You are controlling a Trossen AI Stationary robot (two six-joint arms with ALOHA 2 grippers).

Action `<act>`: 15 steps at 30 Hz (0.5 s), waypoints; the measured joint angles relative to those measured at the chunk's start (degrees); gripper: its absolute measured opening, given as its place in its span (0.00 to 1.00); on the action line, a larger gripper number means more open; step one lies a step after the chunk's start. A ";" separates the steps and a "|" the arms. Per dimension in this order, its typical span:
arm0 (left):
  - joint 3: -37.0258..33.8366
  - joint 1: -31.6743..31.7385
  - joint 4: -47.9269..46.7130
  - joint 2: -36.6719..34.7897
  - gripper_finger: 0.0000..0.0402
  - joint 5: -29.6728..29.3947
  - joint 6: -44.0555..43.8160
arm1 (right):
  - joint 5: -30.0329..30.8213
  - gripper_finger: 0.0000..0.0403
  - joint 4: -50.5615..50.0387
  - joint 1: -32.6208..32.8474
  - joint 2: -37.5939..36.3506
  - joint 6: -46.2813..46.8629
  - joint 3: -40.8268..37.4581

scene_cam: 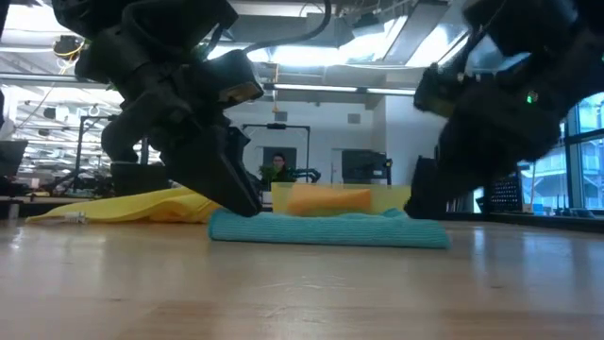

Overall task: Fold microfiber towels
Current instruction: Fold the top blue microfiber cloth

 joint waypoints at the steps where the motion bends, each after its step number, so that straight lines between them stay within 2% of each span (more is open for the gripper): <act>1: 0.00 0.00 0.11 -0.14 0.25 0.20 0.00 | 0.47 0.25 0.12 0.03 -0.83 -0.70 0.01; 6: 0.00 0.00 0.23 -0.22 0.25 0.28 0.00 | 4.57 0.25 -0.10 -0.68 -2.38 -2.34 0.01; 15: 0.00 -1.23 0.25 -0.22 0.25 0.93 -1.49 | 5.25 0.25 -2.79 -5.58 -0.67 -2.04 0.01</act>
